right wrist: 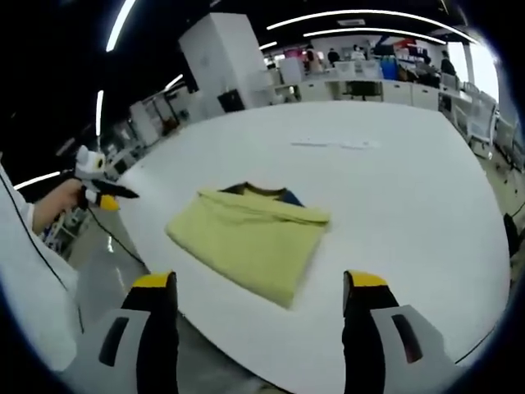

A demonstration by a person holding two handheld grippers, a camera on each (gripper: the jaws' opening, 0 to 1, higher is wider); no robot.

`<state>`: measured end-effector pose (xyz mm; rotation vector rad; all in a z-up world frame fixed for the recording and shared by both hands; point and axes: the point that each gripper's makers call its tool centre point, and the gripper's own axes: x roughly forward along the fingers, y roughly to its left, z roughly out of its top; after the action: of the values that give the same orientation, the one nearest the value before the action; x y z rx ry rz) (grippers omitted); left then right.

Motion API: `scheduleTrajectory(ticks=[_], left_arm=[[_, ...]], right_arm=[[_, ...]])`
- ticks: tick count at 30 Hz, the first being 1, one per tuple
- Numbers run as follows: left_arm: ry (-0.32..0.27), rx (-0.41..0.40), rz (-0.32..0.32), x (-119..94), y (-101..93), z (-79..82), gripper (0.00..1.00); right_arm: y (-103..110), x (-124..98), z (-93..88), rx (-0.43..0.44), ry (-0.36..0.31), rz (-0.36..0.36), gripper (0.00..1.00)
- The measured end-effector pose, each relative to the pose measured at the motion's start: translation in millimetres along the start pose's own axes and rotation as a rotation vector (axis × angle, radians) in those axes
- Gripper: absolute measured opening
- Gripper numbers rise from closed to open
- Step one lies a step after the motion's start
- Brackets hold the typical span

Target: Fold the garment on the visible template until the final outline fits inside the template.

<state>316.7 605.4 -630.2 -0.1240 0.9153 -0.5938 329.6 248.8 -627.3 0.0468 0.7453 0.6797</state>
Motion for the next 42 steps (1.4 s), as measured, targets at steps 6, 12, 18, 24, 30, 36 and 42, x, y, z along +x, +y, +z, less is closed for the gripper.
scheduleTrajectory(ticks=[6,12,18,24,30,36,42], left_arm=[[0.005,-0.008,0.002,5.4,6.2,0.3,0.79],[0.018,-0.003,-0.003,12.9,9.3,2.4,0.78],[0.019,0.0,-0.013,21.6,10.6,6.8,0.76],[0.024,0.001,-0.023,30.3,12.5,10.6,0.74],[0.033,0.007,-0.027,38.9,15.7,14.1,0.71],[0.042,0.016,-0.017,51.3,24.0,17.2,0.67],[0.042,0.023,-0.002,61.9,29.1,19.5,0.62]], right_arm=[[1.2,9.0,-3.2,0.006,0.016,0.011,0.82],[-1.5,15.5,-1.9,0.013,0.016,0.008,0.81],[-3.1,23.8,0.7,0.012,0.011,0.004,0.79],[-1.2,35.1,3.1,0.019,0.002,0.017,0.77],[-1.9,45.4,8.0,0.023,-0.012,0.037,0.75],[-10.5,57.5,9.7,0.025,-0.015,0.021,0.69],[-17.8,71.5,5.7,0.015,0.004,-0.004,0.64]])
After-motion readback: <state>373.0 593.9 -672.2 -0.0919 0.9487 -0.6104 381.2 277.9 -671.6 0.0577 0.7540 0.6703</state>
